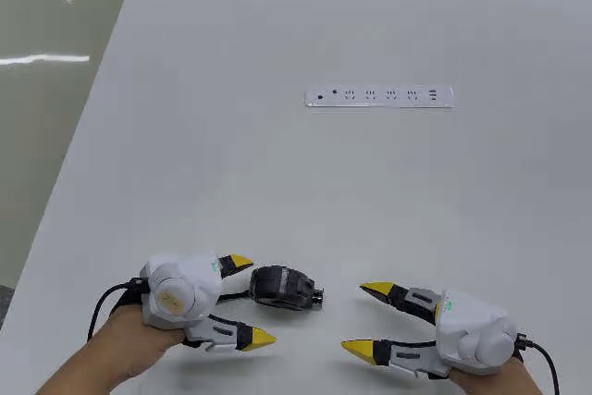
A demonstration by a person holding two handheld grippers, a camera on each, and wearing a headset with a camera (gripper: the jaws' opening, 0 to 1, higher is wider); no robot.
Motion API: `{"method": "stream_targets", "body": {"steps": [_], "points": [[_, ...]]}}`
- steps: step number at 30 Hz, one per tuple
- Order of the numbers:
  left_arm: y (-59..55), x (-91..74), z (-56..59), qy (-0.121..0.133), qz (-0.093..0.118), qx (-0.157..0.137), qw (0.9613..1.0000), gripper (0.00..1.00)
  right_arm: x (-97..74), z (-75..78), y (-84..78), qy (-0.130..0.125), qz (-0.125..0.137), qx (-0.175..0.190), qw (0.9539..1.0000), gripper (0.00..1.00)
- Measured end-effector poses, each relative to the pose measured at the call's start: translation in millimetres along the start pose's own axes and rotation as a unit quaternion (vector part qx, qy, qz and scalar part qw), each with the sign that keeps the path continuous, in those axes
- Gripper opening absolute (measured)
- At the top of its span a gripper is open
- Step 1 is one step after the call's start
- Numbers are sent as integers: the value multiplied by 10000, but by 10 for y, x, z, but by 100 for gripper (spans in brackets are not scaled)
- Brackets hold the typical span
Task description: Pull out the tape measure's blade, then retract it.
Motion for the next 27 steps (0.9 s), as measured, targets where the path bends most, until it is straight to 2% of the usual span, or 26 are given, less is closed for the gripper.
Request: {"method": "stream_targets", "body": {"steps": [14, 27], "points": [[0, 97, -57, -115, -93, 151, 9998, 62, 99, 46, -18, 136, 15, 47, 9999, 48], [-1, 173, -80, -189, -128, 163, 9996, 54, 189, 76, -11, 211, 49, 74, 9997, 46]]}}
Point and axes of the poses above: the centre of the closed fingertips' face, and the gripper's own axes: x roughly forward along the fingers, z roughly to its right, y roughly out of its top, the point moved 1 cm from there along -x, roughly backward along the fingers, and after that the axes turned 8 degrees about y, right-handed, at the moved point
